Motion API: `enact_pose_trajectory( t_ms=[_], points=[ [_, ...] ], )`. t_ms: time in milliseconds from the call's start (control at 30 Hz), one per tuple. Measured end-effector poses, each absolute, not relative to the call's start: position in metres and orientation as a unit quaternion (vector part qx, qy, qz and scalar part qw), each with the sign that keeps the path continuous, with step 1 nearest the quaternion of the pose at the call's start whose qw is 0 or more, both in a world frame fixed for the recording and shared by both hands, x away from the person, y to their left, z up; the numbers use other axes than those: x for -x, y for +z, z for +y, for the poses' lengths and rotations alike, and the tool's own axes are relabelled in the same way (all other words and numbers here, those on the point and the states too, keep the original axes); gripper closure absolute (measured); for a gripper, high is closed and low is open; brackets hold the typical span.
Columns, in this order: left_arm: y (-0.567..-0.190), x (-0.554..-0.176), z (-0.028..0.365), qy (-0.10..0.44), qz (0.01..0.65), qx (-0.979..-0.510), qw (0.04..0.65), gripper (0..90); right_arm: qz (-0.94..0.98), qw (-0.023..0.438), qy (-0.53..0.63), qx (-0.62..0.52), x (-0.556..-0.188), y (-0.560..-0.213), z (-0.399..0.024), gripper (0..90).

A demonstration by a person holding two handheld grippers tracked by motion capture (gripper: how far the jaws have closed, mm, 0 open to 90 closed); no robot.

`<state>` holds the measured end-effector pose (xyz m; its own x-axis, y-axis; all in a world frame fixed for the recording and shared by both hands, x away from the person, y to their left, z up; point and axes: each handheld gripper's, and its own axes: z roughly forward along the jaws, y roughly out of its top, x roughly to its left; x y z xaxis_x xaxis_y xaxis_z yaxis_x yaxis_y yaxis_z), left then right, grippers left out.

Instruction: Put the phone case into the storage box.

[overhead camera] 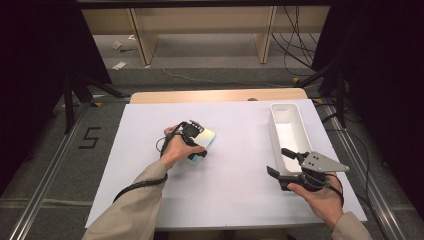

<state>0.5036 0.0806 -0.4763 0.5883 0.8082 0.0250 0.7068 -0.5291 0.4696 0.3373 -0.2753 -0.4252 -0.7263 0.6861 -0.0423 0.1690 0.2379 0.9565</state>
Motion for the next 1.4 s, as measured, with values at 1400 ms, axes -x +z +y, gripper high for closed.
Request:
enact_pose_trajectory(
  t_ms=[1400],
  points=[
    [-0.4752,-0.5052,0.0809,0.096,0.472,-0.851,0.207,16.3,0.753,0.232,0.547,-0.283,-0.3377,-0.426,-0.2754,21.8]
  ],
)
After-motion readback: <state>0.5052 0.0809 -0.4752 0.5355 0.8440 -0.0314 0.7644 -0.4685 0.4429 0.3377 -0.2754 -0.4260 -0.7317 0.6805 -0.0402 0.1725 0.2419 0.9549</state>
